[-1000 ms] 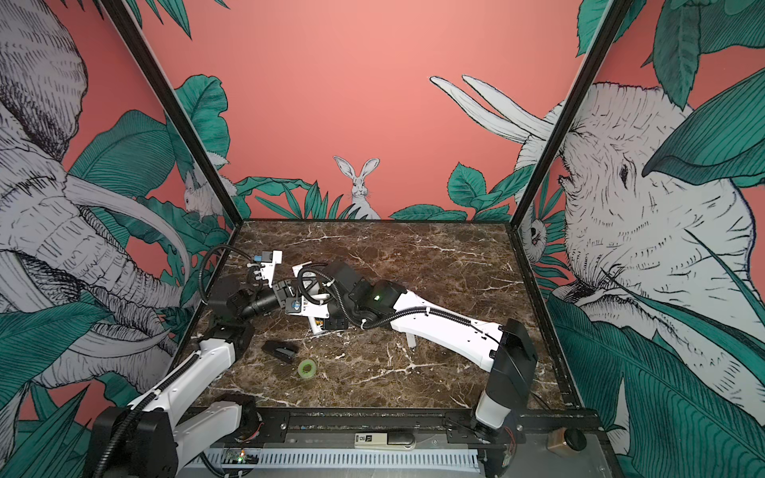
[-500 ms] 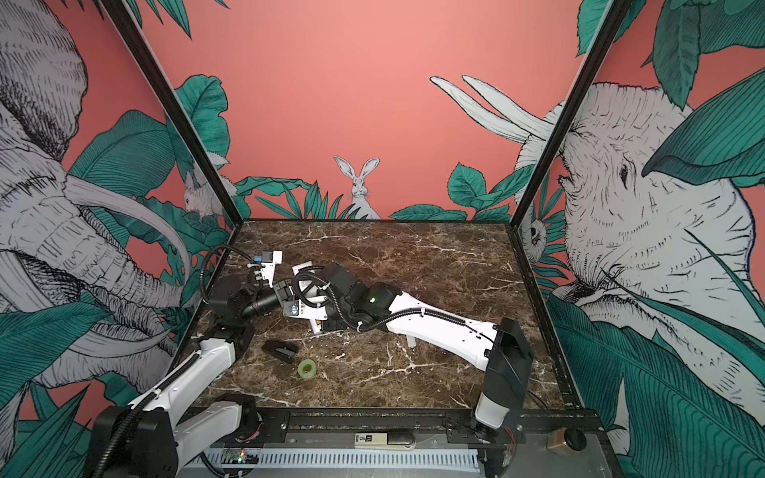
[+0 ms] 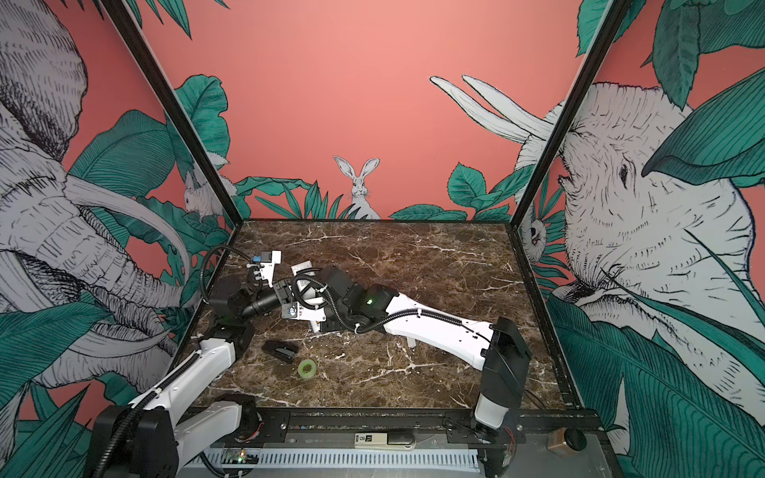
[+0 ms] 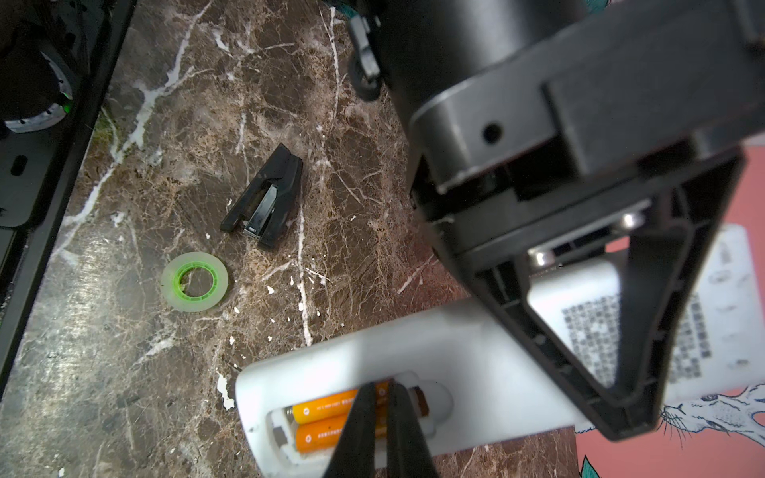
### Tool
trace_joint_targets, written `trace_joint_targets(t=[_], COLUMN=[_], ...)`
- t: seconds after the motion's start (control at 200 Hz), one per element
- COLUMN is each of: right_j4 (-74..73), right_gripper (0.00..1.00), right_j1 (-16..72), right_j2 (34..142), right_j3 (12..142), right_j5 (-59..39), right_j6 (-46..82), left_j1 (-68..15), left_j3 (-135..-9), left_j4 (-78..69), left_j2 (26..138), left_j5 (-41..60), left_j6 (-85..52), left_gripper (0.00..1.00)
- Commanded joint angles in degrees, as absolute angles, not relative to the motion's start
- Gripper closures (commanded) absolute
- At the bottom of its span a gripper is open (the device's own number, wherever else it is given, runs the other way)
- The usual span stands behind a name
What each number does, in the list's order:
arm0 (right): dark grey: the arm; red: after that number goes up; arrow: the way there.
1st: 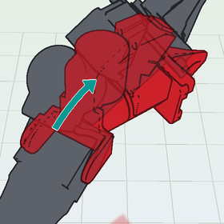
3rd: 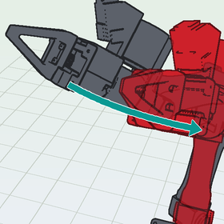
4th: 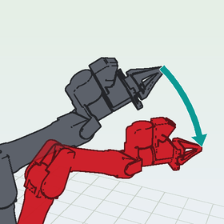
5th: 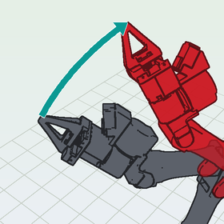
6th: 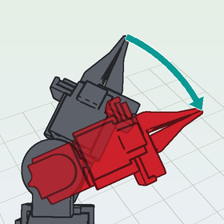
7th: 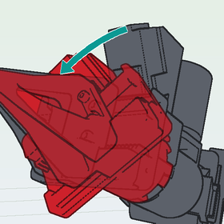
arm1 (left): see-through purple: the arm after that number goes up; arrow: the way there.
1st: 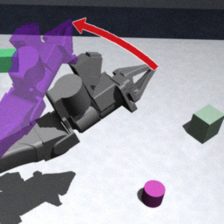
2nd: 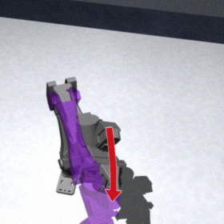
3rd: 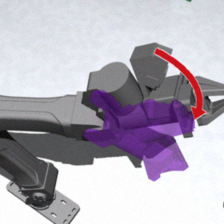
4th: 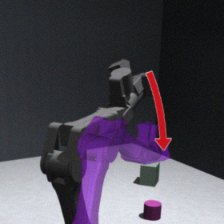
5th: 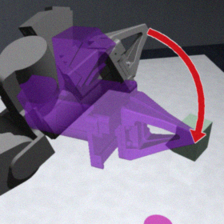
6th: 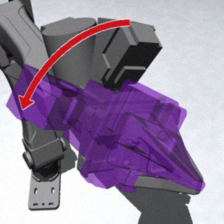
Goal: Load the batteries into the remote control
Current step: 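Press down on both orange batteries with the right gripper fingertips, then move the right gripper away to the white battery cover on the table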
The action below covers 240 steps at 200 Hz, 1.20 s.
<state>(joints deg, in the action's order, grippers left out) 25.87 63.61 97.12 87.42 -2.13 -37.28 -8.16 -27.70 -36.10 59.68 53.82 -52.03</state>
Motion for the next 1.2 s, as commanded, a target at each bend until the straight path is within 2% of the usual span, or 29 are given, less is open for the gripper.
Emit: trace_joint_targets(t=[0.0,0.495,0.795,1.195], right_j4=[24.85,22.03,29.93,40.95], right_gripper=[0.81,0.41,0.28,0.16], right_j1=[63.66,60.46,49.61,39.13], right_j2=[96.76,84.54,80.60,87.71], right_j3=[85.97,78.64,75.57,70.98], right_j5=[-1.01,-7.55,-9.17,-6.87], right_j6=[-34.90,-17.56,-2.34,11.54], left_j1=[-8.57,-8.61,-8.58,-9.47], left_j3=[-28.02,-26.67,-25.70,-23.47], left_j4=[-39.35,-38.18,-32.73,-40.06], left_j2=[58.22,58.16,55.48,58.23], left_j5=[55.69,52.40,47.62,46.61], left_j6=[-53.70,-52.09,-47.45,-50.46], left_gripper=[1.00,1.00,1.00,1.00])
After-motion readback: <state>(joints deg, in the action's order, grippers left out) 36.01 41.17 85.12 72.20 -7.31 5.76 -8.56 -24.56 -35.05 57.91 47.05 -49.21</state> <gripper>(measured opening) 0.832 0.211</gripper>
